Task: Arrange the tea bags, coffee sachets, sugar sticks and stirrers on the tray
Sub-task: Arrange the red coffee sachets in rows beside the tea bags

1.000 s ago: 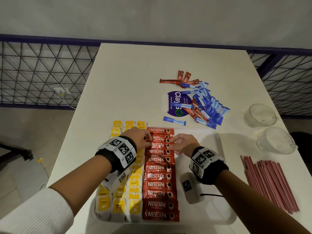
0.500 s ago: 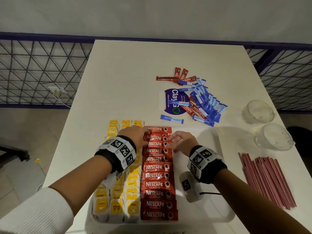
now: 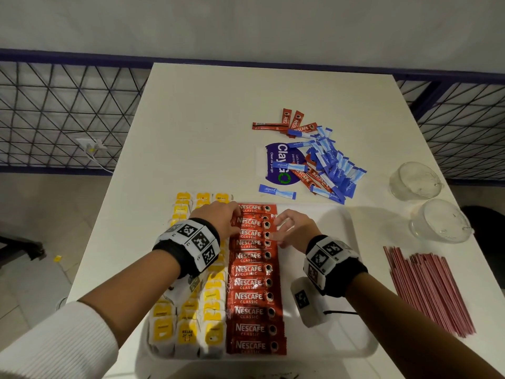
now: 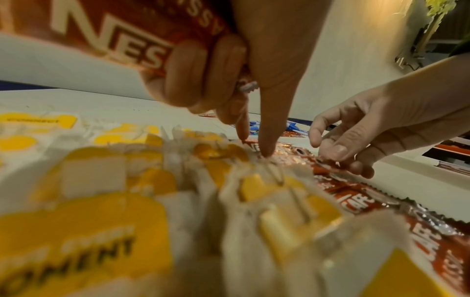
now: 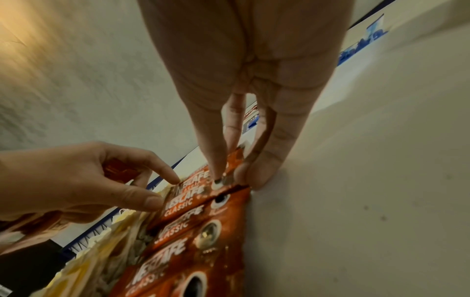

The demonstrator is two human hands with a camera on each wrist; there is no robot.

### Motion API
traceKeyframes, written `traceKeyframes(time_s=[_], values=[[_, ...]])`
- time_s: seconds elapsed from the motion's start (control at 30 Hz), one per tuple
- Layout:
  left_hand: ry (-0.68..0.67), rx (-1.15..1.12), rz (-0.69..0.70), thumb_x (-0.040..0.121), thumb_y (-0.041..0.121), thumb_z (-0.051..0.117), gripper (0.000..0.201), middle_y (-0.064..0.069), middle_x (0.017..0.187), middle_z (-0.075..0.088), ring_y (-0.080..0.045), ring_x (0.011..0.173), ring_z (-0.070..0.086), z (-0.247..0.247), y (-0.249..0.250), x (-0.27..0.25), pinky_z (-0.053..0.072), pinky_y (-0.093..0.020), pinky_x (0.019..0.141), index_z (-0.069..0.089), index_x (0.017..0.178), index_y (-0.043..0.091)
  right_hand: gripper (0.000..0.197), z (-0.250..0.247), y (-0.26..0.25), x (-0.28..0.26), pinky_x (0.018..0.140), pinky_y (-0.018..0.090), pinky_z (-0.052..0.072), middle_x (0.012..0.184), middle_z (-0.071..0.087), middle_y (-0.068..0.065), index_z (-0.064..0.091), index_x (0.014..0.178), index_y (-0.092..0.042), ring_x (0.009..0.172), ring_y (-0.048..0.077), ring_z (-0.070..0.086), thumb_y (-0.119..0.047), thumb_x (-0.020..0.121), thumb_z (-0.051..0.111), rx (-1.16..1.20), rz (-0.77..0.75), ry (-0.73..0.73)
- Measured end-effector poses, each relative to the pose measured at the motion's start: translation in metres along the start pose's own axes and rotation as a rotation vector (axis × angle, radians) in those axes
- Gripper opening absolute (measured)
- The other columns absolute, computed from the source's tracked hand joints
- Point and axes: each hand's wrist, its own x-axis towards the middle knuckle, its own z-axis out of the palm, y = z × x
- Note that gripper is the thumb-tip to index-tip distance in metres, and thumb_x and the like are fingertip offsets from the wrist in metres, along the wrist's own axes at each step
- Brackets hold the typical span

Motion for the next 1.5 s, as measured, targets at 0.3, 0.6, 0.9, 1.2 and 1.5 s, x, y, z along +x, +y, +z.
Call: traceKeyframes(time_s=[0.3, 0.6, 0.9, 1.2, 1.5], values=[[0.003, 0.015, -0.013, 0.090, 0.041, 0.055, 0.039, 0.000, 0.121, 0.056, -0.019, 0.107, 0.056, -0.004, 0.000, -0.002, 0.045, -0.030, 0.083, 0.046, 0.125, 0.025, 0.016, -0.002, -0.010, 0.004, 0.057, 0.021, 0.049, 0.076, 0.056, 0.000, 0.048, 0.092, -0.017, 0.061, 0.011, 0.056, -0.014, 0.086, 0.062, -0.072, 0.043, 0.100], [-0.008, 0.058, -0.029, 0.091, 0.042, 0.052, 0.040, -0.001, 0.123, 0.055, -0.021, 0.110, 0.055, -0.003, 0.000, -0.003, 0.046, -0.032, 0.087, 0.046, 0.127, 0.025, 0.017, 0.000, -0.020, 0.006, 0.052, 0.021, 0.040, 0.088, 0.059, 0.005, 0.049, 0.091, -0.018, 0.065, 0.013, 0.054, -0.010, 0.084, 0.063, -0.118, 0.023, 0.116], [0.016, 0.029, -0.025, 0.091, 0.040, 0.053, 0.038, 0.001, 0.120, 0.057, -0.018, 0.106, 0.056, 0.001, -0.003, -0.003, 0.046, -0.030, 0.083, 0.048, 0.125, 0.026, 0.019, -0.006, -0.016, 0.003, 0.058, 0.023, 0.044, 0.084, 0.058, 0.001, 0.048, 0.084, -0.022, 0.072, 0.015, 0.056, -0.009, 0.084, 0.062, -0.090, -0.043, 0.122], [0.019, 0.040, -0.014, 0.090, 0.043, 0.054, 0.037, 0.000, 0.116, 0.057, -0.019, 0.103, 0.056, 0.001, -0.001, -0.002, 0.044, -0.028, 0.077, 0.046, 0.120, 0.022, 0.036, -0.005, 0.003, 0.004, 0.060, 0.023, 0.043, 0.073, 0.054, -0.003, 0.039, 0.076, -0.024, 0.062, 0.010, 0.051, -0.030, 0.074, 0.075, -0.308, 0.066, -0.002], [0.022, 0.027, -0.019, 0.090, 0.042, 0.054, 0.039, 0.000, 0.113, 0.058, -0.019, 0.101, 0.057, 0.003, -0.001, -0.002, 0.042, -0.028, 0.074, 0.044, 0.121, 0.021, 0.039, -0.003, 0.002, 0.011, 0.073, 0.029, 0.045, 0.076, 0.049, -0.006, 0.036, 0.073, -0.024, 0.073, 0.014, 0.051, -0.031, 0.075, 0.074, -0.331, 0.039, 0.062]])
